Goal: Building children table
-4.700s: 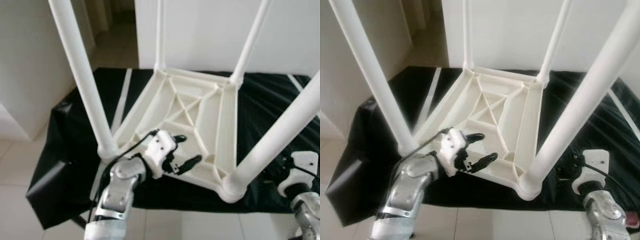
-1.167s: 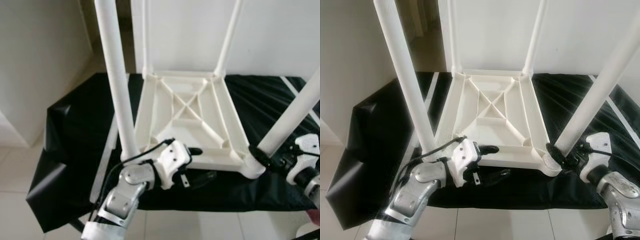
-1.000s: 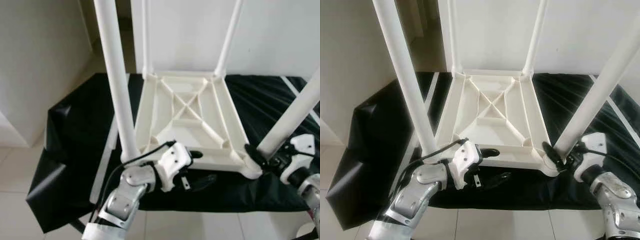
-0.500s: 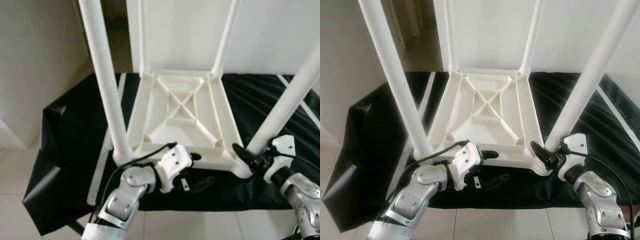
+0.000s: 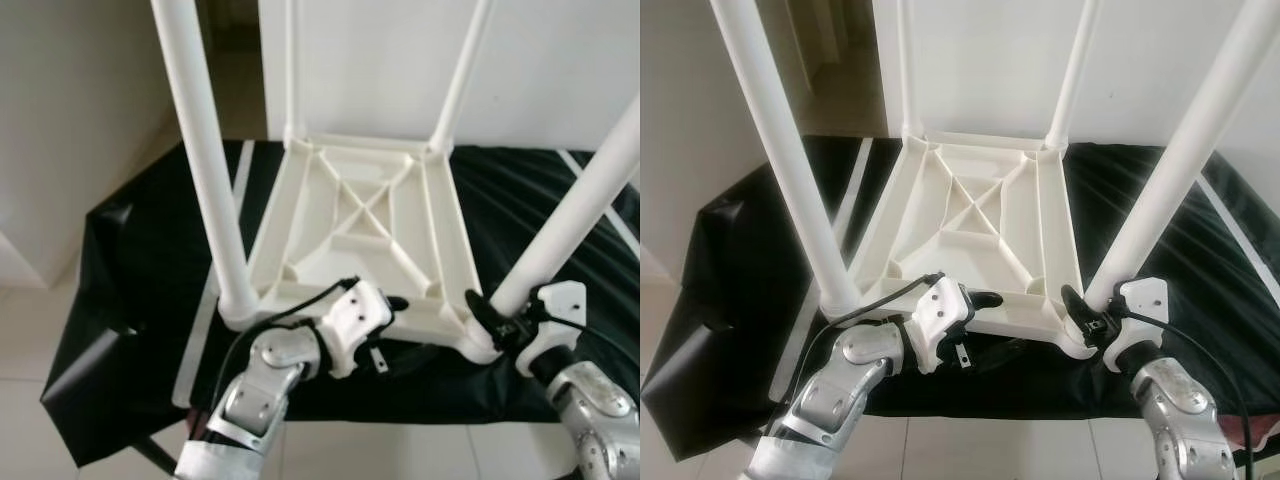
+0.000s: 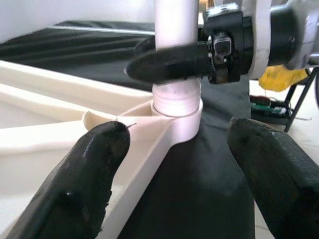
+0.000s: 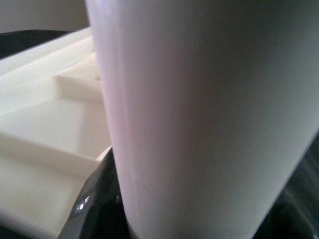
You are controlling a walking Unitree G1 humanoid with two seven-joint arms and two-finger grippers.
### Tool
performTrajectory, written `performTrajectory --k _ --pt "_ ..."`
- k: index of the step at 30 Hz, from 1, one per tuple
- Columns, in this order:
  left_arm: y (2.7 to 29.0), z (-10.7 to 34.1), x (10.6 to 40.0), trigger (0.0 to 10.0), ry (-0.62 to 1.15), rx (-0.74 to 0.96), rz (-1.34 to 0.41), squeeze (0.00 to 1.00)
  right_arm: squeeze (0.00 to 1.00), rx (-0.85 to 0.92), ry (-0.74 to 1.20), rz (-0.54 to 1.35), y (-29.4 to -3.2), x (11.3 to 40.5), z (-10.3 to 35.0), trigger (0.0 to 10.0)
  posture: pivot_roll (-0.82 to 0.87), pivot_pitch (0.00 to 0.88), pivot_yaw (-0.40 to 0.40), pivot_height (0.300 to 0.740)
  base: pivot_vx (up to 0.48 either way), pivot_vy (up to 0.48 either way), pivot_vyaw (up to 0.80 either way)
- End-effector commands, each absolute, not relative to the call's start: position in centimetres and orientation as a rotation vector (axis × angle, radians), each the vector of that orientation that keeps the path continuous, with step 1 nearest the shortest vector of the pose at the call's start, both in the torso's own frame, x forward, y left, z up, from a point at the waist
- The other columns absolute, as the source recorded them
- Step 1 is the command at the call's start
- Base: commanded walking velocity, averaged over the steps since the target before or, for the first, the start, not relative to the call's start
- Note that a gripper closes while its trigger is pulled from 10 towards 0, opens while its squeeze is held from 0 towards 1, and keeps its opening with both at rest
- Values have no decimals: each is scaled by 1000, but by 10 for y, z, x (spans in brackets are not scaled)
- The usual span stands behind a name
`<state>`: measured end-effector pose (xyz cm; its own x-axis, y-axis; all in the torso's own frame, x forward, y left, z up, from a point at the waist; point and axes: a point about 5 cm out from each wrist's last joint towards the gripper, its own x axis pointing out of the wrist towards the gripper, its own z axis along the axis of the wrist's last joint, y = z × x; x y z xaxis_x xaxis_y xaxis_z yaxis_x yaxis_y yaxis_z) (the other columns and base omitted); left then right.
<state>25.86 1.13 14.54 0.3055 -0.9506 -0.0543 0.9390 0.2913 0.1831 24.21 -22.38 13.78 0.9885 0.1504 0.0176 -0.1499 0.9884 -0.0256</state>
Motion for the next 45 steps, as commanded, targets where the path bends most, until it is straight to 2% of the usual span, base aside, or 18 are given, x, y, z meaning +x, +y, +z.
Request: performTrajectory --k 1,7,12,16,20,26,27,28,29,33,42,43,44,45 --pt "13 146 269 10000 -79 181 -1060 0 0 -34 -11 103 -221 242 138 10000 -33 0 -56 740 0 0 0" --pt "12 148 272 10000 -90 176 -1054 0 0 -5 -8 -27 -213 242 139 10000 -52 0 -44 740 0 0 0" --pt "16 143 283 10000 -1 178 -1040 0 0 124 25 -359 -204 241 127 10000 -38 0 -36 740 0 0 0" --pt "18 140 283 10000 26 156 -1045 0 0 165 74 -431 -200 241 119 10000 -26 0 -41 740 0 0 0" --pt "21 140 281 10000 28 145 -1003 0 0 214 96 -408 -182 243 117 10000 -14 0 -39 740 0 0 0" --pt "22 138 280 10000 37 159 -994 0 0 225 56 -379 -176 246 122 10000 10 0 -34 740 0 0 0" --pt "24 137 281 10000 41 169 -988 0 533 222 19 -355 -174 249 127 10000 11 0 -29 740 0 0 0" --pt "24 137 281 10000 41 169 -988 0 533 222 19 -355 -174 249 127 10000 11 0 -29 740 0 0 0" --pt "26 137 283 10000 32 180 -978 0 1000 215 -21 -329 -173 251 131 10000 13 0 -28 740 0 0 0" --pt "28 140 289 10000 13 197 -947 0 1000 188 -93 -265 -175 250 141 10000 15 0 -27 740 0 0 0" --pt "23 144 288 10000 -8 194 -952 0 1000 123 -97 -165 -192 251 143 10000 7 0 -15 740 0 0 0" --pt "21 144 287 10000 -26 206 -963 0 259 79 -92 -127 -201 251 142 10000 4 0 -12 740 0 0 0" --pt "20 146 286 10000 -54 218 -973 0 0 37 -89 -94 -209 251 141 10000 2 0 -12 740 0 0 0" --pt "20 147 285 10000 -72 226 -979 0 0 11 -87 -78 -214 252 141 10000 2 0 -12 740 0 0 0"
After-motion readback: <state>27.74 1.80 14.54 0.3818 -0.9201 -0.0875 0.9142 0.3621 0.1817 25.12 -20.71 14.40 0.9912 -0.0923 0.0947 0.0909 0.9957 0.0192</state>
